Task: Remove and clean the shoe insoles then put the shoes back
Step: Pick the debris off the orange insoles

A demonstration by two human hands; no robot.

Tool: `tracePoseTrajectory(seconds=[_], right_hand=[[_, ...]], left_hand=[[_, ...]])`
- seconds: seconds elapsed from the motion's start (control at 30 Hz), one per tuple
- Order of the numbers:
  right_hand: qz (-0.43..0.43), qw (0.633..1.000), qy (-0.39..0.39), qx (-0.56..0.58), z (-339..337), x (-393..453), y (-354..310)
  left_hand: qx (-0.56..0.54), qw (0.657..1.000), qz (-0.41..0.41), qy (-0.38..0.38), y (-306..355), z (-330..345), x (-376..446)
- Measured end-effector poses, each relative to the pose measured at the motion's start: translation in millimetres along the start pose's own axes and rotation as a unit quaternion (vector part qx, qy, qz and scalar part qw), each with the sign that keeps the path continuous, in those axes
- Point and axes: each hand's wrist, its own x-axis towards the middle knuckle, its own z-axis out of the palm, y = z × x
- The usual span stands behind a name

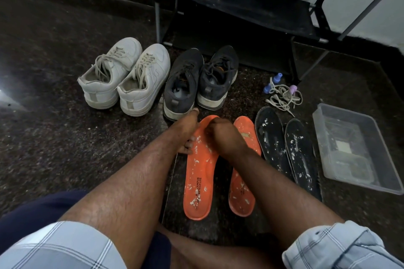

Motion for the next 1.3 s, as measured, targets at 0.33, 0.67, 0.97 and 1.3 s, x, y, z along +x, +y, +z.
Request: tracePoseTrajectory(seconds=[0.33, 0.67, 0.97, 1.3], right_hand=[[0.005, 1.0, 0.007, 0.03, -1.2, 2.2, -7.5], [0.011, 0.999, -0.028, 0.013, -2.3, 1.4, 2.4], [0.082, 0.996, 0.008, 0.031, -7.7, 10.4, 26.6], [0.086, 0.996, -0.004, 0.014, -13.1, 2.9, 26.3]], left_hand=[[0.0, 1.0, 0.0, -0.001, -0.1, 0.4, 2.8], [-0.008, 1.0, 0.003, 0.006, 0.1, 0.3, 2.3], [-0.012, 1.0, 0.005, 0.003, 0.4, 0.2, -1.0], [-0.006, 1.0, 0.007, 0.01, 0.9, 1.3, -3.6]])
